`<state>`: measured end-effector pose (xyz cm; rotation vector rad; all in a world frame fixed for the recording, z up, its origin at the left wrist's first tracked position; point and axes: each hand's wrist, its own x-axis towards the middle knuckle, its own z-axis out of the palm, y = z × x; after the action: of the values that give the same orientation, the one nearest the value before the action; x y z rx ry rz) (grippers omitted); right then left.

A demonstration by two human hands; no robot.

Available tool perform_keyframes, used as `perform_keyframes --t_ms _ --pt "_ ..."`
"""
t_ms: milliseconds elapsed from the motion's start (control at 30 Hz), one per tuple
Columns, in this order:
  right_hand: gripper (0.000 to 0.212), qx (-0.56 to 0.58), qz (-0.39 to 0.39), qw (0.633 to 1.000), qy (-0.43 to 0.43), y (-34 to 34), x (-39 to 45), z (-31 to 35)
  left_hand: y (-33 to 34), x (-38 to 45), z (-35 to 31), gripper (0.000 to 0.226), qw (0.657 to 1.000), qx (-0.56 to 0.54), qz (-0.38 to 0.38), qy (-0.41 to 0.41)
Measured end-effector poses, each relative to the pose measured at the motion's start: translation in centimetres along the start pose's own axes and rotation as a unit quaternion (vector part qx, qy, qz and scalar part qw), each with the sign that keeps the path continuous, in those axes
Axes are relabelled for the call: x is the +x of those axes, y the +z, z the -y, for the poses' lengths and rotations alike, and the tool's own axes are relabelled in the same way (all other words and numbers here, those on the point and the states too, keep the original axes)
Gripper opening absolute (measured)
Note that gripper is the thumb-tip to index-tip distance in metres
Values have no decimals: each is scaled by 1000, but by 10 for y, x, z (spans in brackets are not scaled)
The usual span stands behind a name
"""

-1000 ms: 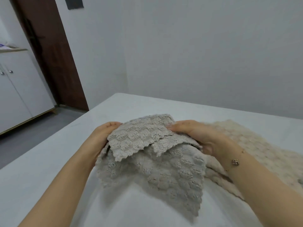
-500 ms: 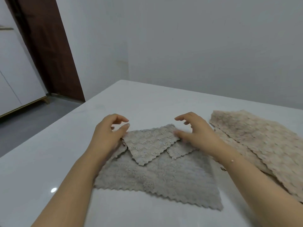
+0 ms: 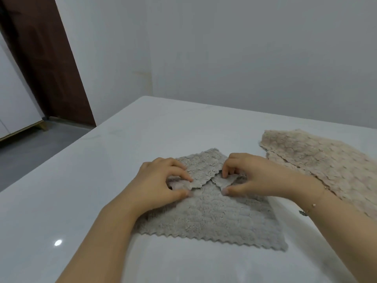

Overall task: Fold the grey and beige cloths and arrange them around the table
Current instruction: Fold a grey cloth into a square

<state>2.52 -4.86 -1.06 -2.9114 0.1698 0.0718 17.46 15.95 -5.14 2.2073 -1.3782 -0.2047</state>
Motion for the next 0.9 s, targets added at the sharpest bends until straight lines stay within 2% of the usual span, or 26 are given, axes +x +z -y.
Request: perform_keyframes --t_ms 100,167,367,467,567,667,800,867,900 --pt "27 -2 -18 1000 -6 1 -1 0 4 1 3 17 997 -49 -60 -15" --pt "21 24 -38 999 11 0 -1 -2 6 0 1 5 988 -109 -101 -44" --pt "14 174 -141 971 83 -16 4 -25 -3 7 -1 18 960 -188 -175 -110" --pt "14 164 -224 951 135 -27 23 -39 -24 35 13 17 949 -210 -177 -153" --pt "13 148 -272 935 176 -27 48 -50 -40 68 35 23 947 -207 -158 -189" --pt "12 155 -275 928 198 -13 68 -58 -40 90 55 23 947 -185 -152 -215" --pt "14 156 -264 923 231 3 83 -72 -34 100 69 25 941 -124 -189 -250" --pt "28 153 -256 926 234 9 83 -75 -31 97 69 38 941 -94 -196 -261" --pt "36 138 -256 930 224 11 83 -74 -30 94 66 43 944 -37 -205 -257"
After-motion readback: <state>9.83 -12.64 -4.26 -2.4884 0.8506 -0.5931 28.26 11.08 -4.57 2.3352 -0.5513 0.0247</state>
